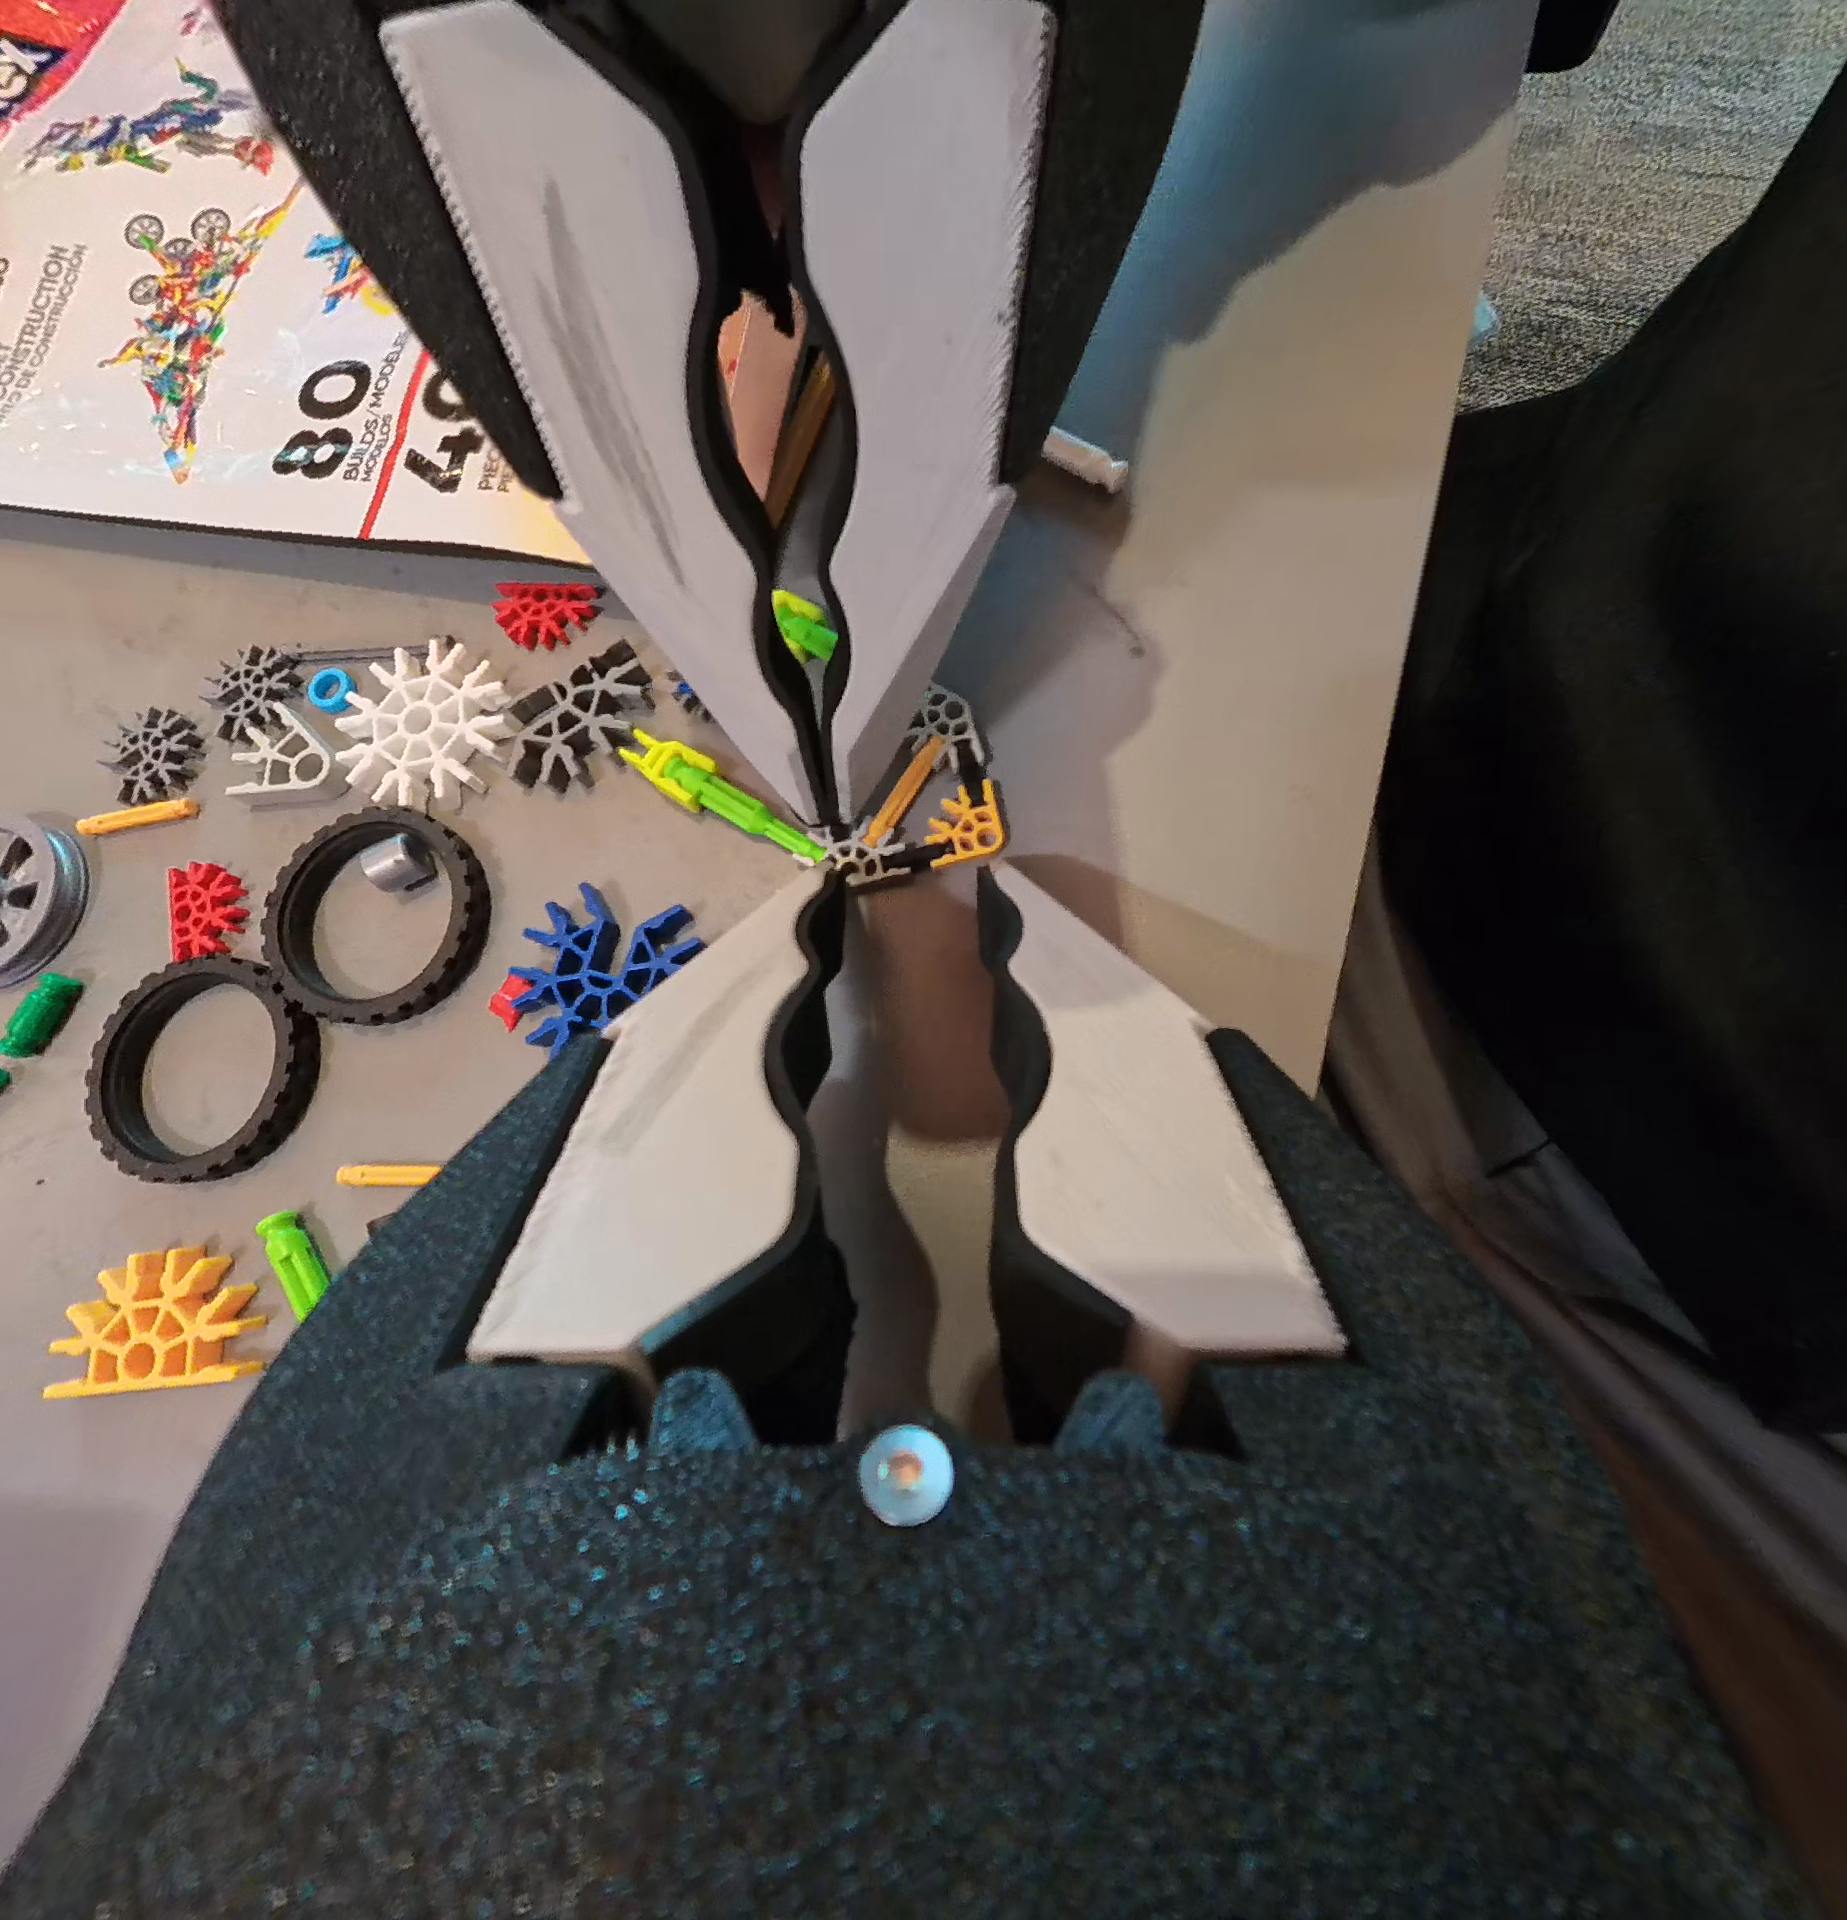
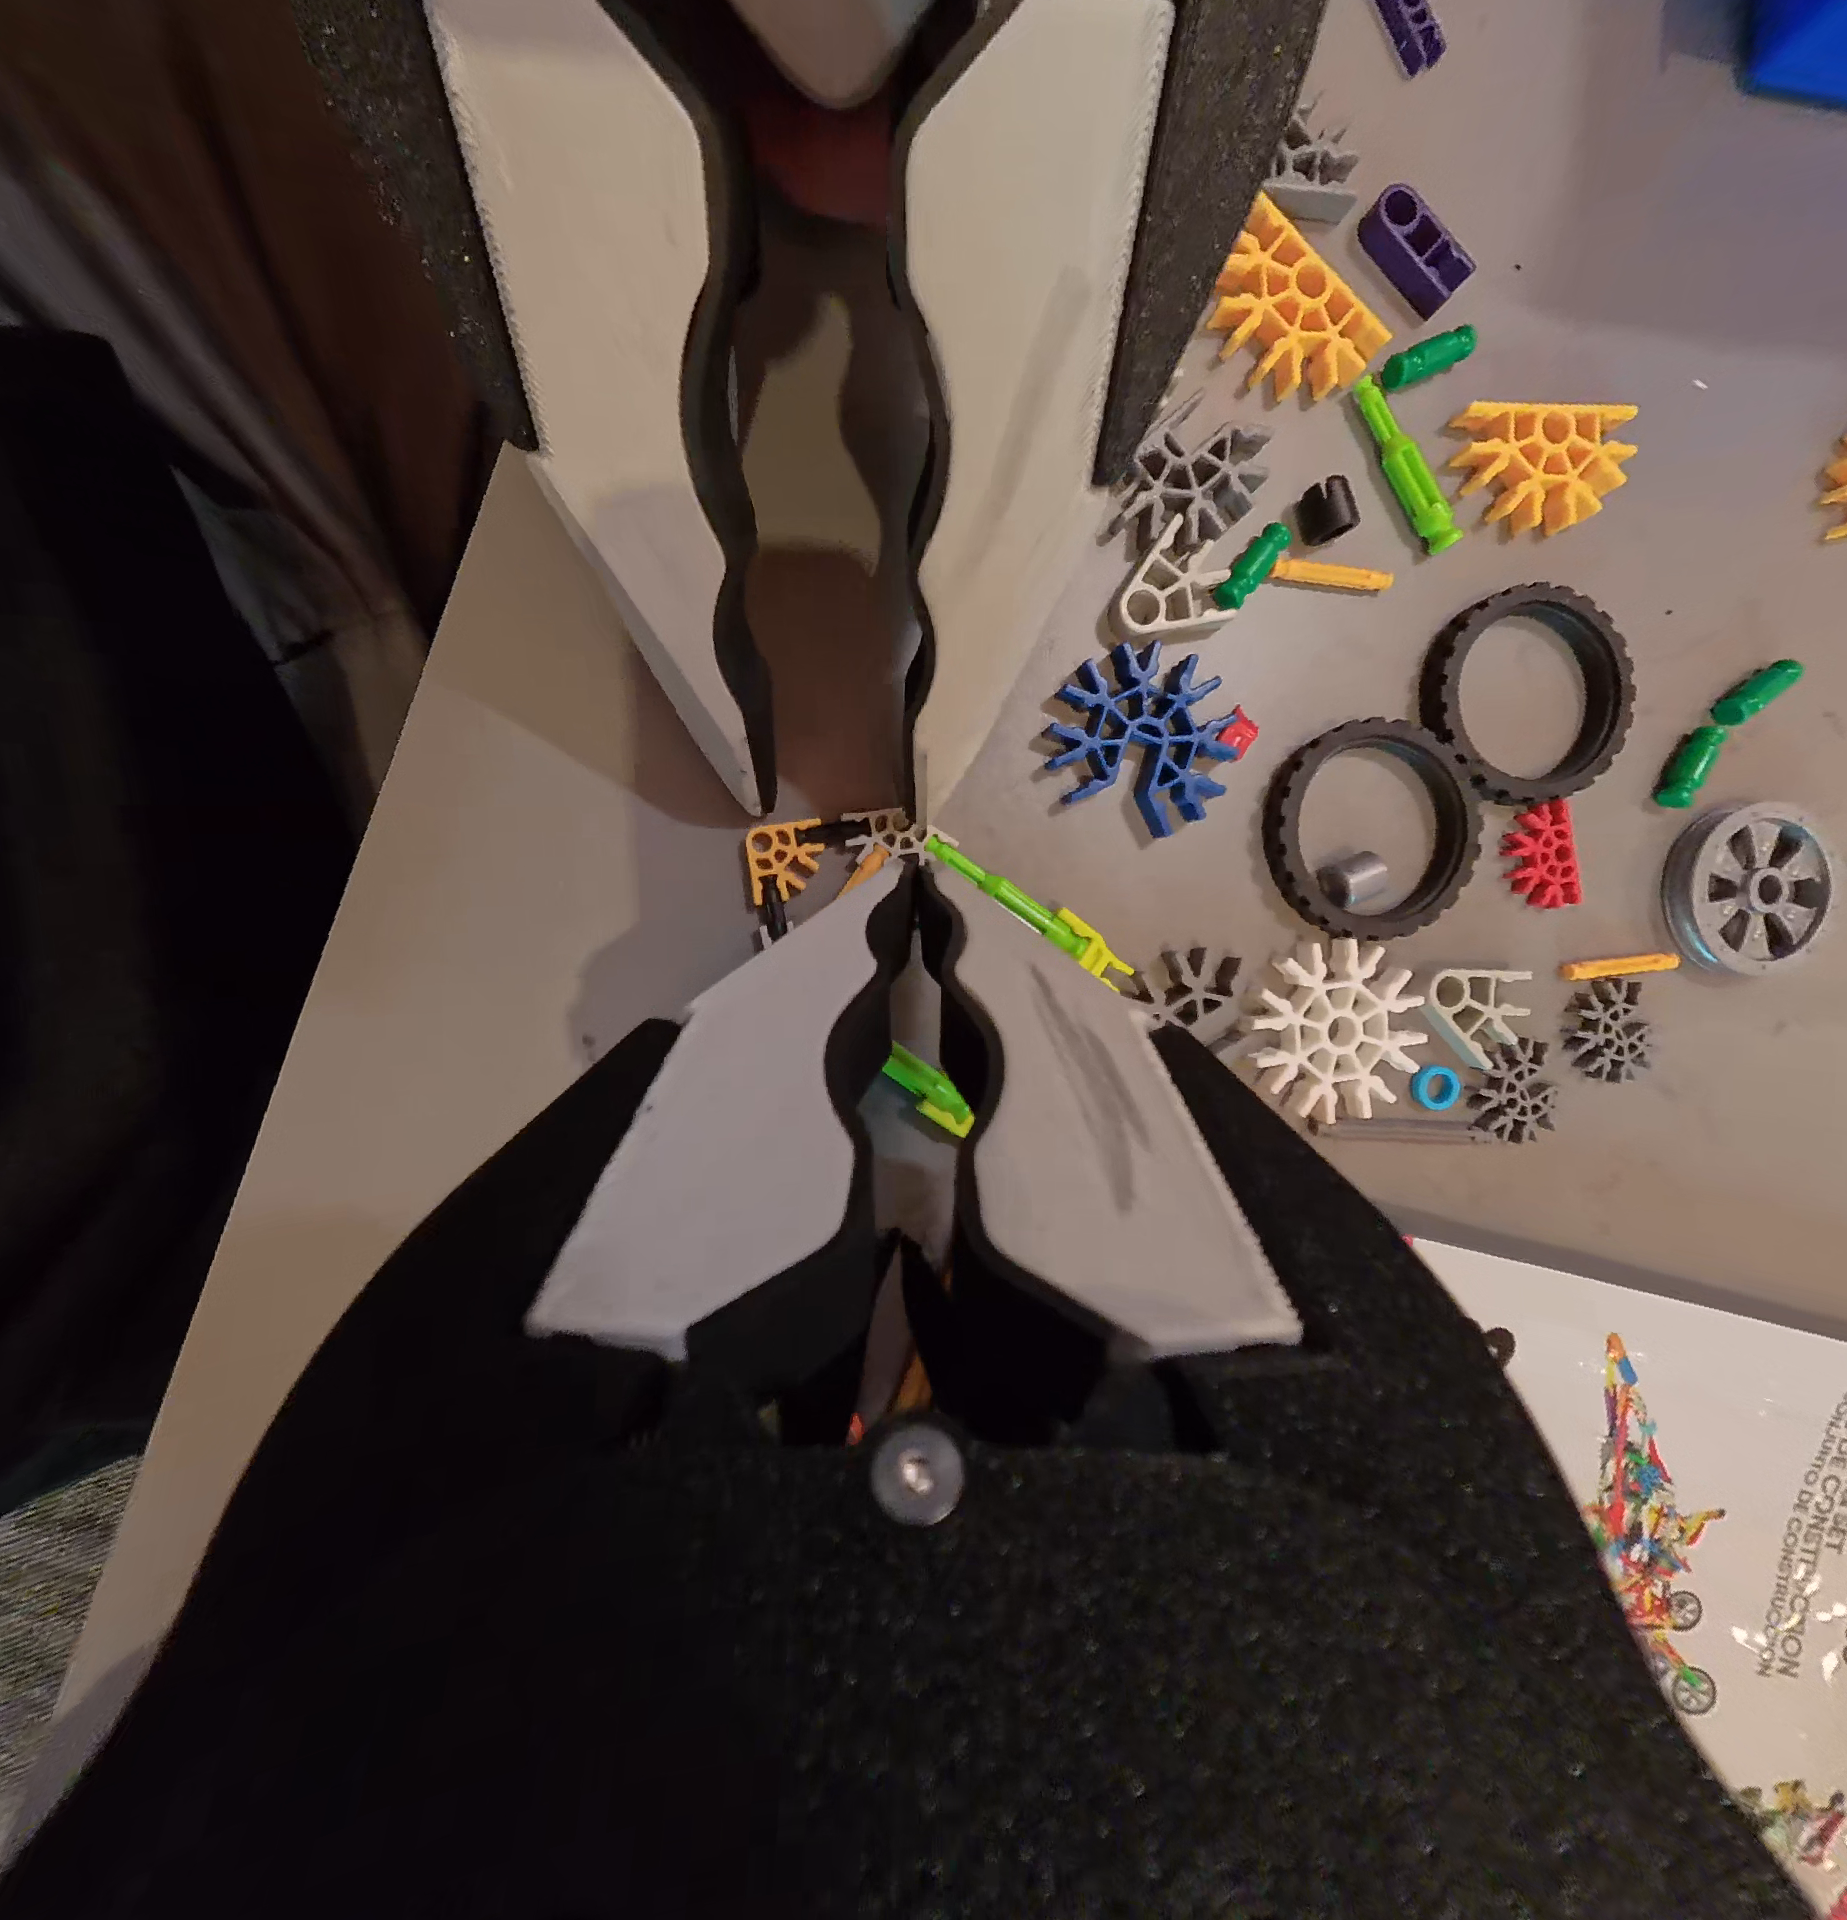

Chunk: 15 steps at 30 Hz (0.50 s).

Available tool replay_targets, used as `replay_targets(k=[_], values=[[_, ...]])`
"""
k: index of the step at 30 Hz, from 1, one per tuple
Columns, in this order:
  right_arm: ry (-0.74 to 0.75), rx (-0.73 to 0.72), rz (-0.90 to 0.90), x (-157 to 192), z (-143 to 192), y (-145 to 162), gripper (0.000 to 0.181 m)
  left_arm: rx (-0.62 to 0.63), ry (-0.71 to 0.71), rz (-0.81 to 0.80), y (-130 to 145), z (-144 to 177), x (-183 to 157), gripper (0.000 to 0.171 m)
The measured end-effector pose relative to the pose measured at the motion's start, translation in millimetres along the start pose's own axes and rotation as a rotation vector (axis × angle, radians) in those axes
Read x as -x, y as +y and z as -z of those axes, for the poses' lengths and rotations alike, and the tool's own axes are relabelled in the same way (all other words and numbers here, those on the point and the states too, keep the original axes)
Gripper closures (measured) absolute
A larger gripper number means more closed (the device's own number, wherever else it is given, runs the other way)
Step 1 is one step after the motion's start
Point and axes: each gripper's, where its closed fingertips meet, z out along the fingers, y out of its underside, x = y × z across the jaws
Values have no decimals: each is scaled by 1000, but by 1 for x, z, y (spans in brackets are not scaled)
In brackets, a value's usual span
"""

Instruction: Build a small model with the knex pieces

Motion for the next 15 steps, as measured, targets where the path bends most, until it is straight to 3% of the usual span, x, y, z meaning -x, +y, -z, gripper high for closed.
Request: replay_targets(k=[15], values=[[-191, 219, -29, 3, -2, 3, 181, -1, 6, 4, 0, 0, 0, 147]])
